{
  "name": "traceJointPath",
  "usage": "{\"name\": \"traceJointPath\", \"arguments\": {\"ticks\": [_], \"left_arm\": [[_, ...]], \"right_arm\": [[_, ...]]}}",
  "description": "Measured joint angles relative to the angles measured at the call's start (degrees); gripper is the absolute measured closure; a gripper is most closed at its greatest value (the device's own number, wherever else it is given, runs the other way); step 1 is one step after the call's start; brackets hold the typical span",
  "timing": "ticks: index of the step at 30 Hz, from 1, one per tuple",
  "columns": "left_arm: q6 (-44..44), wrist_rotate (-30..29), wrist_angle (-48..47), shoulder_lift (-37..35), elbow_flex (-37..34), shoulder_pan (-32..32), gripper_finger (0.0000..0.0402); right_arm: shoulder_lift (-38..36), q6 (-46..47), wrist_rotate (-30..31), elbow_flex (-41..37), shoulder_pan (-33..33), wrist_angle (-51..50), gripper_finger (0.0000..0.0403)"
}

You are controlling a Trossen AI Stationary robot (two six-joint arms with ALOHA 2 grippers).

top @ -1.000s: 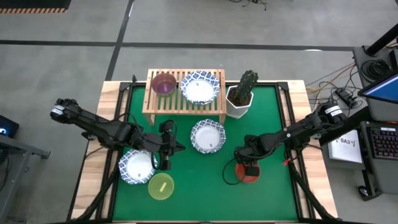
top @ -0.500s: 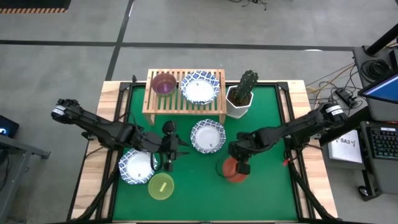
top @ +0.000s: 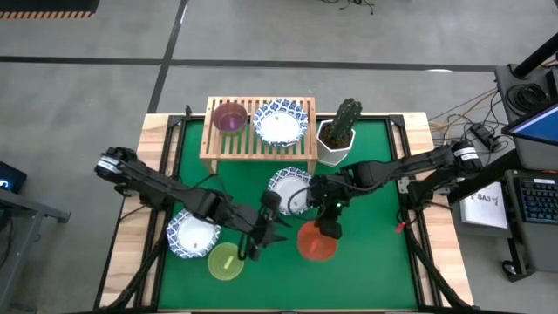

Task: Place and stack bowls onto a shelf
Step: Stack the orange bowl on top of the purple bowl on the shelf

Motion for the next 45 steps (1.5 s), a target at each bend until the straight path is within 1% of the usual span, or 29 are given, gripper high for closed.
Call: {"name": "traceJointPath", "arguments": {"ticks": [4, 7, 11, 13, 18, 21, 28, 31, 33, 39, 45], "left_arm": [[3.89, 0.66, -1.27, 3.63, 4.19, 0.0, 0.025], [5.58, 5.63, -3.93, 5.15, 7.24, 0.49, 0.0252], [5.79, 14.89, -7.68, 7.56, 9.38, 2.15, 0.0252], [5.73, 17.09, -8.7, 8.79, 9.72, 2.65, 0.0252], [5.24, 21.19, -9.06, 10.2, 10.85, 2.95, 0.0253], [5.2, 21.29, -9.82, 10.03, 10.76, 2.99, 0.0262], [4.18, 20.85, -10.31, 9.67, 10.78, 3.14, 0.0297], [3.75, 20.89, -9.84, 9.63, 10.87, 3.15, 0.0303], [3.64, 21.28, -9.48, 9.61, 10.86, 3.1, 0.0303], [4.14, 21.26, -10.74, 9.63, 10.81, 3.15, 0.0288], [6.5, 20.72, -11.75, 9.74, 10.78, 3.21, 0.0242]], "right_arm": [[2.1, 0.07, -1.72, 0.91, 0.01, -0.63, 0.0394], [4.1, 0.06, -3.04, 1.39, 0.01, -0.35, 0.0394], [6.61, 0.07, -4.41, 2.5, -0.07, -0.18, 0.0394], [7.86, 0.07, -6.48, 3.32, -0.14, -0.04, 0.0394], [10.0, 0.63, -8.83, 5.33, -0.34, -0.21, 0.0394], [10.68, 0.21, -9.81, 6.04, -0.81, -0.34, 0.0394], [10.42, 0.1, -10.37, 6.44, -1.89, 1.01, 0.0394], [10.42, -0.04, -10.55, 6.54, -2.11, 2.66, 0.0394], [10.64, -0.31, -11.76, 6.54, -2.23, 3.59, 0.0394], [10.66, -0.25, -11.84, 6.43, -2.55, 4.07, 0.0394], [10.66, -0.36, -11.98, 6.43, -3.25, 4.25, 0.0394]]}}
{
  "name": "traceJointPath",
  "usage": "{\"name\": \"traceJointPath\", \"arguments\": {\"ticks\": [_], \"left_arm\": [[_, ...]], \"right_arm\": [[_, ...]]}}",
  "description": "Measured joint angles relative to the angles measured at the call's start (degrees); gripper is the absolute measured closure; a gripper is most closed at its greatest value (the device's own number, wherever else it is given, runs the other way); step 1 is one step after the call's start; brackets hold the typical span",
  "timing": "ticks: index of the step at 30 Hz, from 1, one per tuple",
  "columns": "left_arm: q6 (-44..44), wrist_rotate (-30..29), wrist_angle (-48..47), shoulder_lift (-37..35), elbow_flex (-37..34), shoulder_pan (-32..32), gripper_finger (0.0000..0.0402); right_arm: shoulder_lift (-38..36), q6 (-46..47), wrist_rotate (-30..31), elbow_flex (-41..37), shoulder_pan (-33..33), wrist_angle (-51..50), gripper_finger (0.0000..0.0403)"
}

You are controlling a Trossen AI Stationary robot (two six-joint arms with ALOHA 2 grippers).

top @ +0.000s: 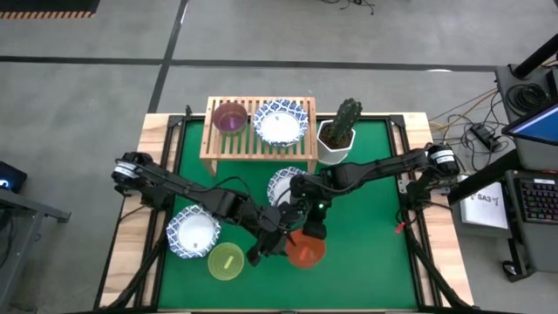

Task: Place and stack bowls onto a shelf
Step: Stack the orange bowl on top of the purple bowl on the shelf

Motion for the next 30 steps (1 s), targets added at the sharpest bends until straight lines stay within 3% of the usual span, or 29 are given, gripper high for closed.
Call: {"name": "traceJointPath", "arguments": {"ticks": [4, 8, 12, 19, 24, 30], "left_arm": [[0.25, -0.27, -0.19, 0.0, 0.0, 0.06, 0.0214], [0.22, -0.25, -1.18, 0.18, 0.0, 0.11, 0.0219], [0.33, 0.12, -1.3, 0.24, 0.0, 0.07, 0.0259], [2.66, 0.57, -1.72, 0.26, 0.0, -0.02, 0.0389], [3.29, 0.26, -1.86, 0.3, 0.0, -0.02, 0.04], [3.35, 0.15, -2.77, 0.12, 0.0, -0.02, 0.0401]], "right_arm": [[0.0, -0.34, -0.04, 0.0, -0.32, 0.26, 0.0394], [0.0, -0.31, -0.1, 0.03, -0.43, 1.14, 0.0394], [0.0, -0.5, -0.08, 0.15, -0.56, 1.11, 0.0394], [0.0, -2.63, 1.41, -0.22, -0.56, 1.34, 0.0393], [0.0, -2.64, 3.52, -0.22, -0.65, 1.79, 0.0369], [0.0, -3.15, 5.25, -0.25, -0.79, 1.88, 0.0302]]}}
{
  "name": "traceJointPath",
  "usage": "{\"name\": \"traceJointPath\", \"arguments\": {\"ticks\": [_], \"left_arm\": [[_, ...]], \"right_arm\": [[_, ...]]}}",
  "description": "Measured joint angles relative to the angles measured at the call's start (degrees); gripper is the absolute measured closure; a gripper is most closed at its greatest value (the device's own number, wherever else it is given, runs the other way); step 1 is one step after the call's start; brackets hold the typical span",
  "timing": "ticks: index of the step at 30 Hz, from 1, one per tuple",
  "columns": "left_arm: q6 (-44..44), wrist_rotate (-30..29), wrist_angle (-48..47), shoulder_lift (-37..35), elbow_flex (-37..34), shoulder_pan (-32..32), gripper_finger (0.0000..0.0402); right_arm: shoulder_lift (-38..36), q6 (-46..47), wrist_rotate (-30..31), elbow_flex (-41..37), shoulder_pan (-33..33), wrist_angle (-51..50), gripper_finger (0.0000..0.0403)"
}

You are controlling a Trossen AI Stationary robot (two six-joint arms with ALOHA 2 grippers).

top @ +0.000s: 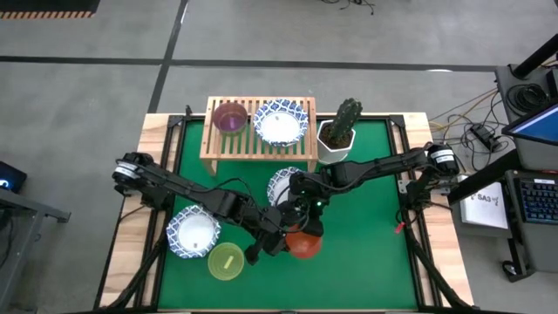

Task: Place and stack bowls onto a shelf
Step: Stack the orange bowl on top of the purple bowl on the shelf

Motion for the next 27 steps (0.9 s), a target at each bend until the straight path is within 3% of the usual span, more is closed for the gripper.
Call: {"name": "traceJointPath", "arguments": {"ticks": [8, 18, 22, 27], "left_arm": [[-2.02, 0.88, -0.89, -0.05, -0.02, -0.02, 0.0401], [-5.55, 0.24, -6.47, -0.55, -0.22, -0.02, 0.0401], [-5.5, -4.69, -12.03, -4.15, 0.07, -0.11, 0.0401], [-6.41, -10.63, -20.05, -10.42, 0.55, -0.02, 0.0401]], "right_arm": [[-0.41, -1.02, 0.99, 0.96, -1.8, -1.31, 0.0239], [-6.93, -1.9, 0.97, 1.12, -2.64, -1.35, 0.0232], [-11.77, -3.19, 1.55, 0.93, -2.4, -1.8, 0.0232], [-19.26, -7.34, 9.65, -0.58, -0.17, -1.88, 0.0232]]}}
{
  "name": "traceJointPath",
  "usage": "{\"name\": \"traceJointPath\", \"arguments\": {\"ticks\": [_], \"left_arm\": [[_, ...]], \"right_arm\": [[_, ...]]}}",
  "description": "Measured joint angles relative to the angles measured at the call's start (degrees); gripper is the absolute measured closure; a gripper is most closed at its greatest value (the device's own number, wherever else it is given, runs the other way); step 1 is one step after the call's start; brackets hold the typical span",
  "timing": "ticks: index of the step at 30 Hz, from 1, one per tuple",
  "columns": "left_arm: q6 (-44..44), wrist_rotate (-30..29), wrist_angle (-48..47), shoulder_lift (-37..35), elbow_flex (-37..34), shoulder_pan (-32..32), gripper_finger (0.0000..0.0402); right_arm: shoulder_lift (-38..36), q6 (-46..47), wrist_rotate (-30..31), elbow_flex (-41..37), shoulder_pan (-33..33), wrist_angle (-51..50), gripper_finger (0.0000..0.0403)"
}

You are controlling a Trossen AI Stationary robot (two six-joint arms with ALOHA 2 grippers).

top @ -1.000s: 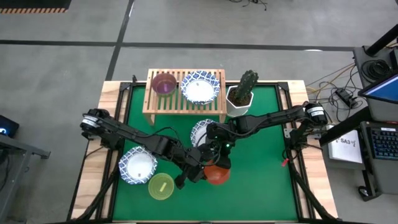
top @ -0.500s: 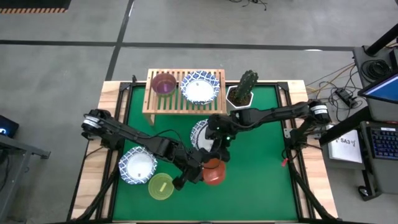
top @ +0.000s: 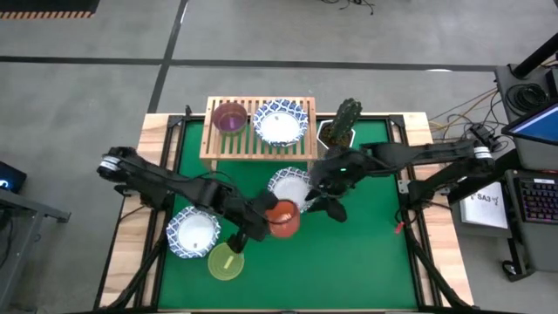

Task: Place and stack bowls onto a shelf
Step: Stack the orange bowl on top of the purple bowl on the shelf

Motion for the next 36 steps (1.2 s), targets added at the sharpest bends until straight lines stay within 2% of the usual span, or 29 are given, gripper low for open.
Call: {"name": "traceJointPath", "arguments": {"ticks": [7, 10, 17, 25, 30, 36], "left_arm": [[-3.18, -19.76, -17.68, -8.88, 3.89, 1.43, 0.0401], [-3.73, -22.61, -22.27, -12.3, 6.81, 5.0, 0.0401], [-2.35, -22.66, -30.96, -15.3, 14.19, 20.4, 0.0401], [2.32, -12.57, -34.53, -12.5, 14.77, 39.25, 0.0401], [4.88, -11.68, -34.85, -9.99, 14.73, 43.82, 0.0401], [5.91, -11.68, -34.92, -7.01, 14.73, 44.8, 0.0401]], "right_arm": [[-7.71, -4.57, 7.53, -4.87, 5.72, 2.69, 0.0232], [-9.25, -6.16, 9.82, -7.48, 7.46, 5.61, 0.0232], [-9.76, -7.52, 9.9, -12.39, 8.18, 11.05, 0.0232], [-9.57, -7.86, 9.92, -16.53, 8.16, 12.56, 0.0232], [-9.59, -6.65, 9.9, -18.17, 8.16, 13.47, 0.0232], [-9.59, -6.55, 9.9, -18.67, 8.16, 13.56, 0.0232]]}}
